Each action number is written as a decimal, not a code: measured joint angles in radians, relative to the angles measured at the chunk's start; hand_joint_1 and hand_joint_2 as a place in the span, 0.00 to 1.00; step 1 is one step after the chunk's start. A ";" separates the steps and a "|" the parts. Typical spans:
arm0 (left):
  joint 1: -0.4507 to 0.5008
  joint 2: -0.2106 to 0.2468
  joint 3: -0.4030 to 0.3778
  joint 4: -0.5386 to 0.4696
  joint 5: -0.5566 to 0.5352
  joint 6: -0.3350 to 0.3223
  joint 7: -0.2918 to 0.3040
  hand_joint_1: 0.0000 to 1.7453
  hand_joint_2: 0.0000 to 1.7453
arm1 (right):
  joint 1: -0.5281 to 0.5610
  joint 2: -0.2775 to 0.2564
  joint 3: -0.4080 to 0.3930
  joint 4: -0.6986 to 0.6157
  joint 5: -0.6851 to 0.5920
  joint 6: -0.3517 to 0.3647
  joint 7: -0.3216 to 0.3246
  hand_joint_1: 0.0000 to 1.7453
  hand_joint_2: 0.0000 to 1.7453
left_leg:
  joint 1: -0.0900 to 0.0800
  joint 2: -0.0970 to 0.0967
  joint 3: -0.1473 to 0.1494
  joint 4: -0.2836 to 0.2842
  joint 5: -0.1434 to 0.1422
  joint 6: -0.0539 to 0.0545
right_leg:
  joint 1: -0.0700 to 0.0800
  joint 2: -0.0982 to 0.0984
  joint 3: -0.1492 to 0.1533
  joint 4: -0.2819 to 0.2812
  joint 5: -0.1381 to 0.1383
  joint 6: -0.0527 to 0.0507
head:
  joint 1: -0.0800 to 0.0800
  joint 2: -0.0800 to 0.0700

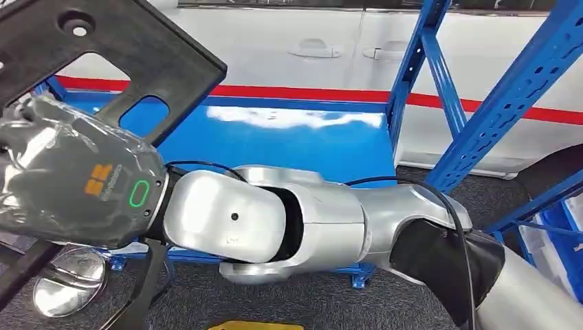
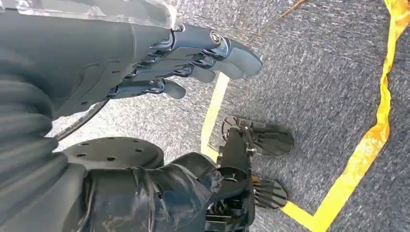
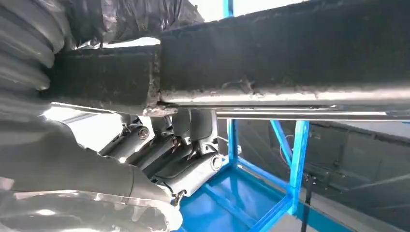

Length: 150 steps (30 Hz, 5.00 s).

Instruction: Take the parts from the cabinet and place them on the table.

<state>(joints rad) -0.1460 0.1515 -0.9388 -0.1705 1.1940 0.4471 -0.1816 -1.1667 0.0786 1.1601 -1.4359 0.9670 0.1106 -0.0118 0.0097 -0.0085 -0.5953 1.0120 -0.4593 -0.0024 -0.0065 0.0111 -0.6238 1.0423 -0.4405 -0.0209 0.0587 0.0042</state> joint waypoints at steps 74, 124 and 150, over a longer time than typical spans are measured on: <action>0.013 0.018 -0.005 0.000 -0.010 -0.028 0.013 0.00 1.00 | 0.007 0.012 0.017 -0.006 -0.034 0.047 0.005 1.00 1.00 | 0.006 0.014 -0.059 0.002 0.062 0.015 | 0.011 -0.010 0.086 0.026 -0.070 0.000 | 0.027 0.000; 0.024 0.012 -0.013 0.002 0.004 -0.050 0.008 0.00 1.00 | 0.004 0.035 0.017 -0.002 -0.054 0.061 0.019 1.00 1.00 | 0.010 0.008 0.027 -0.006 -0.015 0.002 | 0.021 -0.011 0.009 -0.020 0.011 0.007 | 0.067 0.000; 0.019 0.021 -0.013 0.003 -0.004 -0.048 0.008 0.00 1.00 | 0.042 0.039 0.017 -0.003 0.001 0.016 0.030 1.00 1.00 | 0.019 0.012 0.064 -0.051 -0.002 0.026 | -0.009 -0.011 -0.144 0.258 -0.081 0.047 | 0.071 0.000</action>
<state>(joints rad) -0.1267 0.1720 -0.9522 -0.1675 1.1898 0.3986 -0.1732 -1.1243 0.1179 1.1769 -1.4385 0.9682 0.1270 0.0179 0.0287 0.0033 -0.5308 0.9610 -0.4612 0.0233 -0.0158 0.0003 -0.7677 1.3004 -0.5216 0.0265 0.1297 0.0046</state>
